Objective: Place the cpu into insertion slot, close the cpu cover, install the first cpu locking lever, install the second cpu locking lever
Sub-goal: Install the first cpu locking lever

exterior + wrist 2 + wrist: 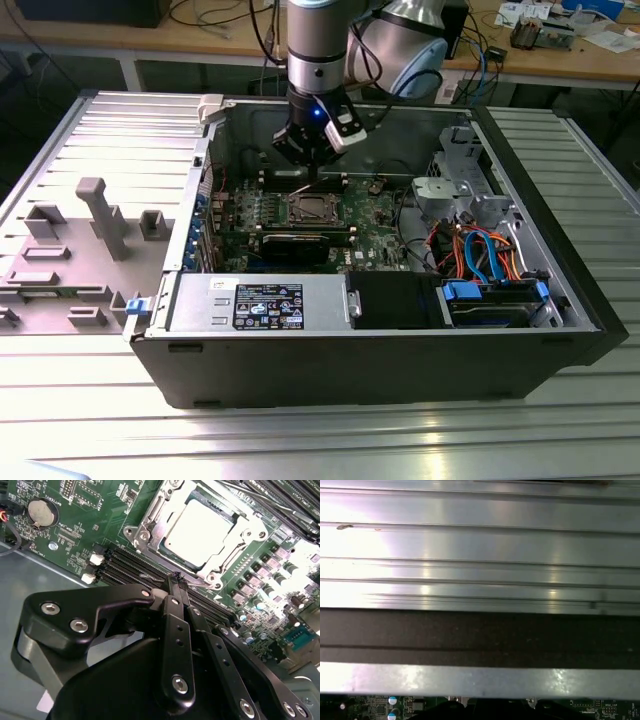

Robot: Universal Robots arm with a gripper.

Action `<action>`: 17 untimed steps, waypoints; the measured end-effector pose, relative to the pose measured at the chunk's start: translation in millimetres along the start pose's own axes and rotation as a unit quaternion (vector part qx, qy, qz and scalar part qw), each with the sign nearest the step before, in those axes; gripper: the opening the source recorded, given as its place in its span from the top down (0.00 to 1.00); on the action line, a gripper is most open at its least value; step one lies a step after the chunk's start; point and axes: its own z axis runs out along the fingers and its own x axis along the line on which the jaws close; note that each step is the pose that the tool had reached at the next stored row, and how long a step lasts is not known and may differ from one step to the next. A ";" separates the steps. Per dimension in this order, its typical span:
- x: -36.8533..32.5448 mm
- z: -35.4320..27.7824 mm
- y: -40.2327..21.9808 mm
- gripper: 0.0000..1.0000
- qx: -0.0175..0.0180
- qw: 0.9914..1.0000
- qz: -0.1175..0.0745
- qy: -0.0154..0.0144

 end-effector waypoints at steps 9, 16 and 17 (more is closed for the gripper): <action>-7.4 4.5 0.3 0.89 0.000 1.000 0.002 0.000; -11.6 9.3 0.5 0.89 0.000 1.000 0.003 0.000; -12.4 10.6 0.5 0.89 0.000 1.000 0.003 0.000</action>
